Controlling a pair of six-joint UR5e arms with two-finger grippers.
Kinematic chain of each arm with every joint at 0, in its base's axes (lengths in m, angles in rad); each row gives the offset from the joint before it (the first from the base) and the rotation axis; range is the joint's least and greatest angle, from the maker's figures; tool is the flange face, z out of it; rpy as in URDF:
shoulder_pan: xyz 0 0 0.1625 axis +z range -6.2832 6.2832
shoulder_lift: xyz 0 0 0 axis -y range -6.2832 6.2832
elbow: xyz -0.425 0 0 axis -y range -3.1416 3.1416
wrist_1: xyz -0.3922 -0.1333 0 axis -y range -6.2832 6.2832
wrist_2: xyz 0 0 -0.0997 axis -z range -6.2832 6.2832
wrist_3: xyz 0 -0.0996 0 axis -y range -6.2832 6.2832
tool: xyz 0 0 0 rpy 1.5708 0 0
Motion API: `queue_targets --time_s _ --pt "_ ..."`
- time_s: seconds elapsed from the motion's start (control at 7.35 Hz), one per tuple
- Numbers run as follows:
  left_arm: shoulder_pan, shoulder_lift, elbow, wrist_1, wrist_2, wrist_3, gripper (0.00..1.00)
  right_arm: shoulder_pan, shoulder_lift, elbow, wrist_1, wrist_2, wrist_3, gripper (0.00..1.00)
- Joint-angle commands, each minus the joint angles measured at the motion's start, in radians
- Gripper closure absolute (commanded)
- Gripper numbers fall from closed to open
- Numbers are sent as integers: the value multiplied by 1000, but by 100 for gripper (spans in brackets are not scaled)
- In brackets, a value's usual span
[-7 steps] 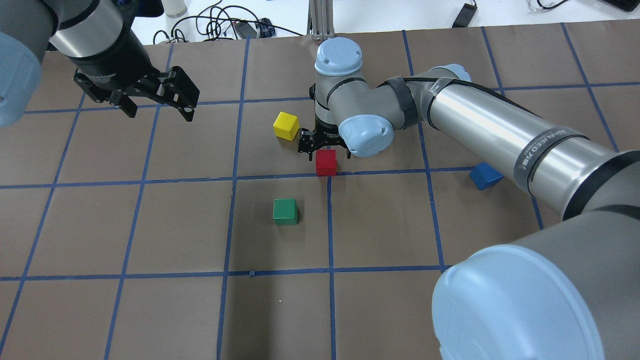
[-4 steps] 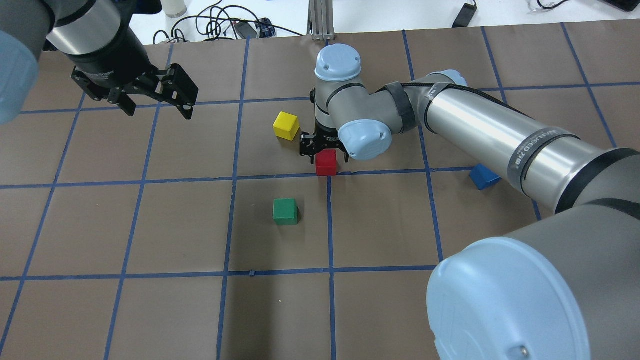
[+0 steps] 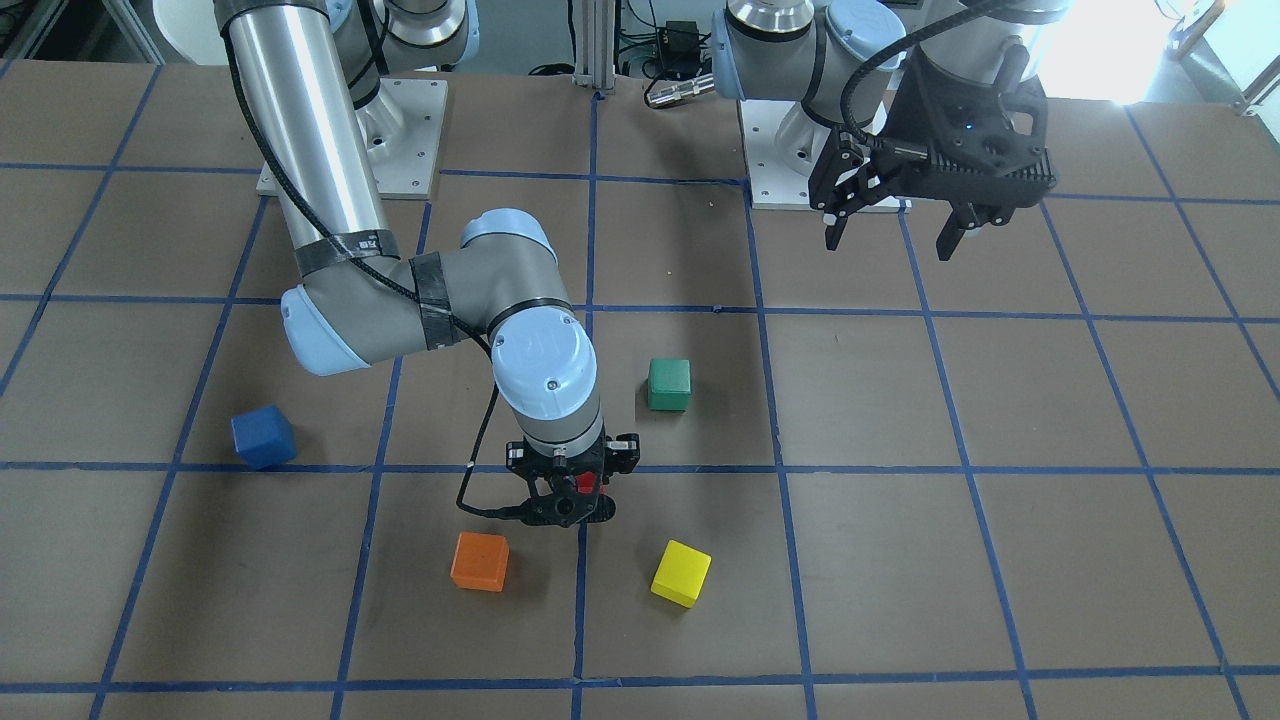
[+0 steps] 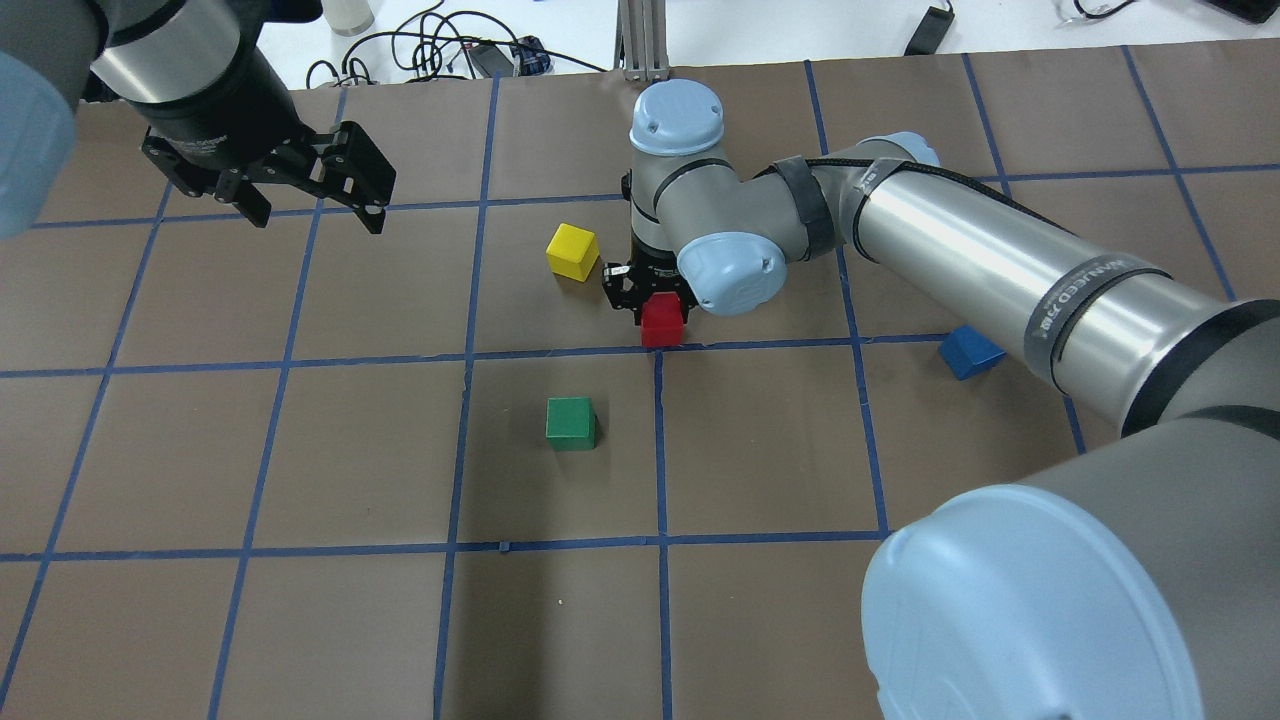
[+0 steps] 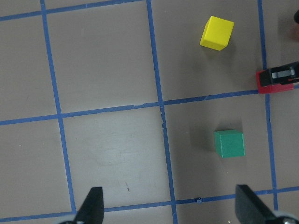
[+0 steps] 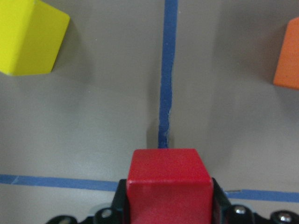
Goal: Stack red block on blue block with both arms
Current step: 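Lift the red cube with the right gripper and carry it over the blue cube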
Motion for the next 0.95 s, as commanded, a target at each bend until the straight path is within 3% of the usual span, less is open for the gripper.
queue_targets --time_s 0.0,0.27,0.54,0.82 --pt "2 -1 7 3 -1 -2 0 -27 -81 -8 86 -5 -2 100" --pt "4 -4 10 6 -4 -2 0 -146 -171 -5 204 -5 -28 100" --pt "4 -2 3 3 1 -2 0 -301 -268 9 343 -14 -232 100" --pt "4 -7 7 3 1 -2 0 -405 -319 72 369 -100 -447 100"
